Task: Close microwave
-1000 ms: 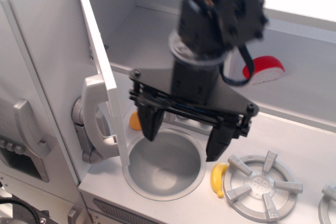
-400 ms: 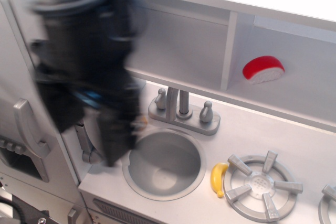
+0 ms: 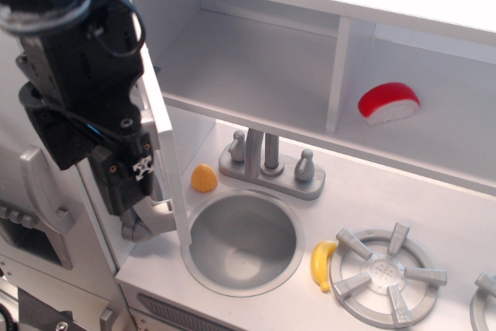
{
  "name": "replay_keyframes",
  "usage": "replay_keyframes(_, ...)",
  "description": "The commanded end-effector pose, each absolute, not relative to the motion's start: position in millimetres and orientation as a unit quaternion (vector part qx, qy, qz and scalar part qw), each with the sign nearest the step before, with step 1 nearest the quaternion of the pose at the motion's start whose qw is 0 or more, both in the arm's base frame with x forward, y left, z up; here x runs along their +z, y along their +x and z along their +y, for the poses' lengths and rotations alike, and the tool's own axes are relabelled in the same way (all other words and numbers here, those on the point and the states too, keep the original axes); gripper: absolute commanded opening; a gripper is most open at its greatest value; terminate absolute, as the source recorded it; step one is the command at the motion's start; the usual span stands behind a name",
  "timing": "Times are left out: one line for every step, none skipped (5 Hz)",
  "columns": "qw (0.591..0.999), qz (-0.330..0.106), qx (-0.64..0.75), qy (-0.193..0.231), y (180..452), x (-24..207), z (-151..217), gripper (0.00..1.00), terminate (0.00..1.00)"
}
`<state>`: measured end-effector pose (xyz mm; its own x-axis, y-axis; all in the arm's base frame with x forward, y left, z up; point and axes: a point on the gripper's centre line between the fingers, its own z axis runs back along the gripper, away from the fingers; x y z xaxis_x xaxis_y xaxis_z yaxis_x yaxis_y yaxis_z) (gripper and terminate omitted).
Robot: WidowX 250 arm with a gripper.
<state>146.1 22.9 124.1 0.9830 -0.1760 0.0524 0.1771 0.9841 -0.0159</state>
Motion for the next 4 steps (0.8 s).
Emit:
replay_keyframes(0.997,-0.063,-0.040,0.033,179,110,41,1.00,0.00)
replay_keyframes(0.996,-0.078,0.000,0.050,196,110,47,1.00,0.00)
replay_keyframes(0.995,-0.081,0.021,0.049,212,108,40,1.00,0.00)
replay_keyframes(0.996,-0.083,0.026,0.036,221,113,29,1.00,0.00)
